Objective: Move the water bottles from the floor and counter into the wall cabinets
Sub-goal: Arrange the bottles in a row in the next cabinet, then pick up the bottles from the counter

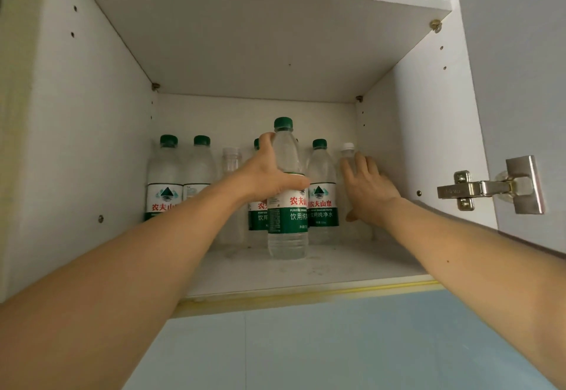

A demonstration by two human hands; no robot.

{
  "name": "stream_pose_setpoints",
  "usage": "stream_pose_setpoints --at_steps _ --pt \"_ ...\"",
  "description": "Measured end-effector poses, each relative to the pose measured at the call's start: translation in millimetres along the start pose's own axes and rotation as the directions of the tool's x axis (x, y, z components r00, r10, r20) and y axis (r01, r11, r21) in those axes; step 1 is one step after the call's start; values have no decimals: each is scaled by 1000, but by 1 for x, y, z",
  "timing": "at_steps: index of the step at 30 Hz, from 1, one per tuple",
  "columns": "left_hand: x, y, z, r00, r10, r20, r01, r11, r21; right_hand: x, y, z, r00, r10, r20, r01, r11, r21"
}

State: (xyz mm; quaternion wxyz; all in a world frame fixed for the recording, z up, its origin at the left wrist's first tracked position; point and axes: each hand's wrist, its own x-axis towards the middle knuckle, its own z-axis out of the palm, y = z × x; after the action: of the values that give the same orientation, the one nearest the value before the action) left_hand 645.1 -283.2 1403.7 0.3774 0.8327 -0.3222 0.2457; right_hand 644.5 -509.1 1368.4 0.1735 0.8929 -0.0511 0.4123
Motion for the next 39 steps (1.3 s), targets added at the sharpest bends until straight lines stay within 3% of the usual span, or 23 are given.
stream_pose_setpoints --at_steps 10,17,20,26,31,34,39 --pt "-48 -7 -53 957 -147 -248 200 958 206 -3 1 -10 984 56 -168 -1 951 308" --pt "-103 -21 -107 889 -232 -396 341 911 232 -16 -20 -44 972 -5 -236 132 840 526" --pt "-119 -18 -111 902 -221 -372 317 923 220 -32 -46 -71 963 -66 -260 219 753 621" --pt "-157 8 -99 886 -44 -462 287 835 469 -77 -87 -114 944 -151 -292 318 650 691" --pt "-218 36 -98 879 227 -419 -7 885 466 -135 -115 -144 946 -109 -304 312 552 773" --pt "-267 36 -92 901 225 -371 -55 908 416 -183 -133 -157 953 -58 -297 289 467 836" --pt "-338 11 -74 957 65 -281 21 956 293 -261 -159 -152 986 -2 -167 157 350 924"
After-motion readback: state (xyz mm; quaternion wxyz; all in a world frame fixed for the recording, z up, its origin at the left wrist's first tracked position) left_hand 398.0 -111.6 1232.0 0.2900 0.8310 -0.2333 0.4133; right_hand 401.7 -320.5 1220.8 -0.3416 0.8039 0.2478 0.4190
